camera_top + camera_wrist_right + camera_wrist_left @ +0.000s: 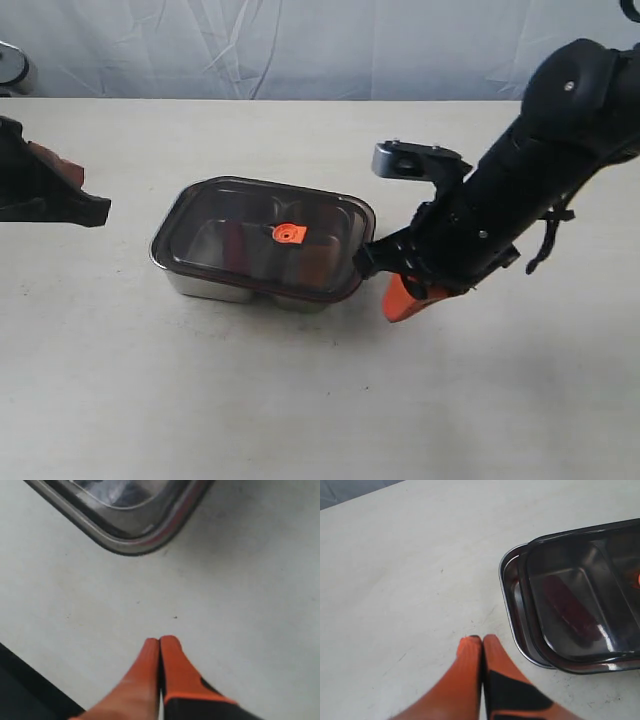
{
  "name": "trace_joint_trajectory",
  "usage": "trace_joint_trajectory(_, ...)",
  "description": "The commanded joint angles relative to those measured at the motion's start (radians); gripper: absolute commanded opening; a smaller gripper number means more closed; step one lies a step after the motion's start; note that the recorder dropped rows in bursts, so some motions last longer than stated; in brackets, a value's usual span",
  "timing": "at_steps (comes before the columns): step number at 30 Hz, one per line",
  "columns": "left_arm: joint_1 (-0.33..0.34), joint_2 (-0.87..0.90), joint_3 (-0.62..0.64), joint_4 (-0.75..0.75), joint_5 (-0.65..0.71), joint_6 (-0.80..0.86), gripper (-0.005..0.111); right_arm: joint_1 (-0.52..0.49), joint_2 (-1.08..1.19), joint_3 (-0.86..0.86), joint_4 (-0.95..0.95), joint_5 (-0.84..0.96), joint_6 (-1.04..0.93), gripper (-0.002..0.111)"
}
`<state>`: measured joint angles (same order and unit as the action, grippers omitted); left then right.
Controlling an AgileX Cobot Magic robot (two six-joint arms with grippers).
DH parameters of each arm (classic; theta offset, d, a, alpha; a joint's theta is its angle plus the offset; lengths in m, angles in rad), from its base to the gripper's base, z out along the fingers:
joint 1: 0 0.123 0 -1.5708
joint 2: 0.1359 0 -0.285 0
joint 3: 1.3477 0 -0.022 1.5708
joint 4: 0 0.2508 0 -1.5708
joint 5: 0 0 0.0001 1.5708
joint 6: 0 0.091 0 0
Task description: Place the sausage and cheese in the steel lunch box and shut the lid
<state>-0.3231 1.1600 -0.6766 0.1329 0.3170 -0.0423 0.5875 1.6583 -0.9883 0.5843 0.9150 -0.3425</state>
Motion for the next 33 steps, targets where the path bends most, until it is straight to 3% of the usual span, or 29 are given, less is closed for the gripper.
trace_joint_trajectory(1,0.004,-0.006,-0.001,-0.009,-0.001,-0.011,0.0,0.031,0.068,-0.102,-0.07,0.054,0.053,-0.001)
trace_joint_trajectory(5,0.004,-0.006,-0.001,-0.011,-0.003,-0.011,0.0,0.031,0.132,-0.151,-0.165,0.089,0.133,-0.001)
trace_joint_trajectory(33,0.004,-0.006,-0.001,-0.03,-0.024,-0.011,0.0,0.031,0.183,-0.163,-0.124,-0.093,0.134,-0.001)
